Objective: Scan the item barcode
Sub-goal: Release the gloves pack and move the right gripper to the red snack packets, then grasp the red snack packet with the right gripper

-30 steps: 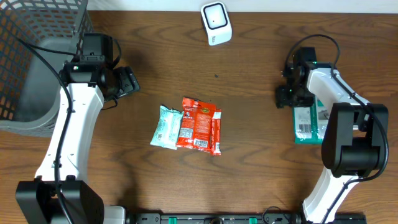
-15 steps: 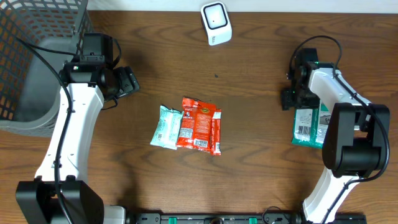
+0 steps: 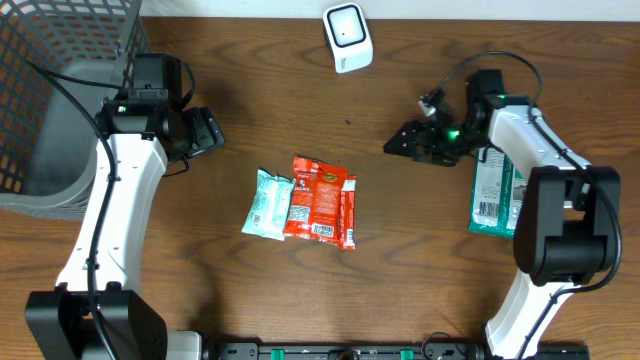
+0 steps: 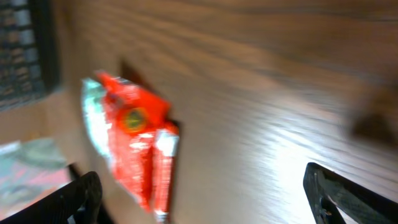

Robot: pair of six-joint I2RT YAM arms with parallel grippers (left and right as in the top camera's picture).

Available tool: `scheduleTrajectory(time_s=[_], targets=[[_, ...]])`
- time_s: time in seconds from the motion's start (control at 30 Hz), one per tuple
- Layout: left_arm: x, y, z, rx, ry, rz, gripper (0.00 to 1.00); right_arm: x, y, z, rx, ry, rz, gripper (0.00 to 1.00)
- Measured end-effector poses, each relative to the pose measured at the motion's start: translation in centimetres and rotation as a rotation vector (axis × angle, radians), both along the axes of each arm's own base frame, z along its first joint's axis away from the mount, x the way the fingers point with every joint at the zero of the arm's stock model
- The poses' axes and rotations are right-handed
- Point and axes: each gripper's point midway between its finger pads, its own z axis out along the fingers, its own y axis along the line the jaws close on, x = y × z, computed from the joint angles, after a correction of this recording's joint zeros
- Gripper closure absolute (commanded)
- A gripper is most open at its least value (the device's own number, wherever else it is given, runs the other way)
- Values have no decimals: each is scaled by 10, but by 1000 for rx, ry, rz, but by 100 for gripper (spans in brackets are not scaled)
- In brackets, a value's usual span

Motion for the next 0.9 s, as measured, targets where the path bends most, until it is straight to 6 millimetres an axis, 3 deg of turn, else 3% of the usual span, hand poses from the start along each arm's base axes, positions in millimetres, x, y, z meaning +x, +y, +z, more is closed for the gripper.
scheduleTrajectory(time_s=[0.1,0.23,0.3,0.47,0.57,0.67,0.9], targets=[[0,0,0,0,0,0,14,-6,23,6,49,4,39,4],[0,0,0,0,0,0,14,-14,50,10,74,24,78,28],[0,0,0,0,0,0,14,-19,63,8,58,41,88,34],[0,0,0,0,0,0,14,-32,84,-13,-116,80,82,37],[0,0,0,0,0,0,14,-39,90,-27,-259,77,66,44],[0,0,0,0,0,0,13,-43,97,-34,-341,56,67,49],[0,0,0,0,0,0,14,-49,123,-39,-421,-33,104,48]])
